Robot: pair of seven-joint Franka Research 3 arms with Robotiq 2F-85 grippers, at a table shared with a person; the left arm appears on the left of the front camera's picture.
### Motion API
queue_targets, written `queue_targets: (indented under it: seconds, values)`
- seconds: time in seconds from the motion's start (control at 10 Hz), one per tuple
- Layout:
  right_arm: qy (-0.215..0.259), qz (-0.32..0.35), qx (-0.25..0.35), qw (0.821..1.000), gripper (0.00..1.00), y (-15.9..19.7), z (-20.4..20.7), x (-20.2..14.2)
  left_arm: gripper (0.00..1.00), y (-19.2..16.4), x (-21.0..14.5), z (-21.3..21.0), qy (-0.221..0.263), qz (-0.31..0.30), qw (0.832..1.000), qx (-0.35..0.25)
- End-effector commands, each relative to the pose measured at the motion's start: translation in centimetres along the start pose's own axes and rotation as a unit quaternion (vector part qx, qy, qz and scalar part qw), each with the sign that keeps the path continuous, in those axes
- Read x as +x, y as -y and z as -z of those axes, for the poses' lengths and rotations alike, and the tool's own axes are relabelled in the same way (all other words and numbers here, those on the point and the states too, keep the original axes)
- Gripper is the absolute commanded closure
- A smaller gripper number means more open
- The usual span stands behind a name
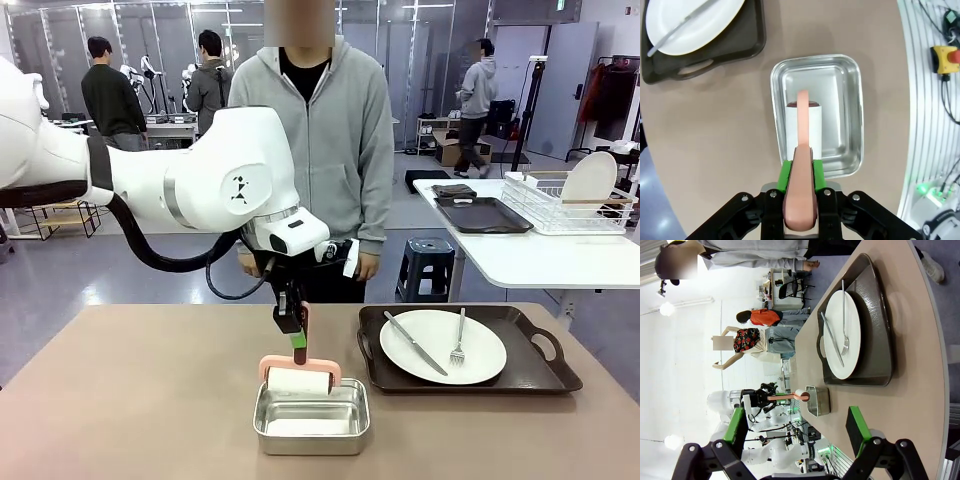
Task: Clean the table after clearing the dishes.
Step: Place the Lint Roller back on top of the Airtight Container.
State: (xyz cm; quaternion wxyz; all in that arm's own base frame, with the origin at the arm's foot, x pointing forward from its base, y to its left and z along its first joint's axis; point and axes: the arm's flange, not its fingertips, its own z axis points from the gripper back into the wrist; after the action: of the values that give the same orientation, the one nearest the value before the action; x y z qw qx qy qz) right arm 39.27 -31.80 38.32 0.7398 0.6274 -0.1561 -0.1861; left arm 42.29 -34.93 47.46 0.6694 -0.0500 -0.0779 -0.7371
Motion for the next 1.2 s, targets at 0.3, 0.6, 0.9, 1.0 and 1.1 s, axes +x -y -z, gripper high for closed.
queue_targets:
  seconds: [0.3,0.6,0.9,1.0,1.1]
  values:
    - [0.001,0.002,0.002,1.0,0.0,-0.4,-0.1,-0.2,0.79,-1.4,-0.7,3.2,0.015,-0.036,0.999,0.004]
    - [0.001,0.002,0.002,1.0,0.0,-0.4,-0.1,-0.2,0.79,-3.0,-1.7,5.3,0.028,-0.038,0.999,-0.004]
    - [0.001,0.002,0.002,1.0,0.0,-0.4,-0.1,-0.2,0.79,-4.5,-2.4,6.9,0.029,-0.052,0.998,-0.029]
    - [0.001,0.002,0.002,1.0,0.0,-0.4,-0.1,-0.2,0.79,-4.9,-2.7,7.4,0.033,-0.053,0.998,-0.032]
    - [0.001,0.002,0.002,1.0,0.0,-0.4,-0.1,-0.2,0.79,-5.2,-2.9,7.7,0.025,-0.059,0.997,-0.035]
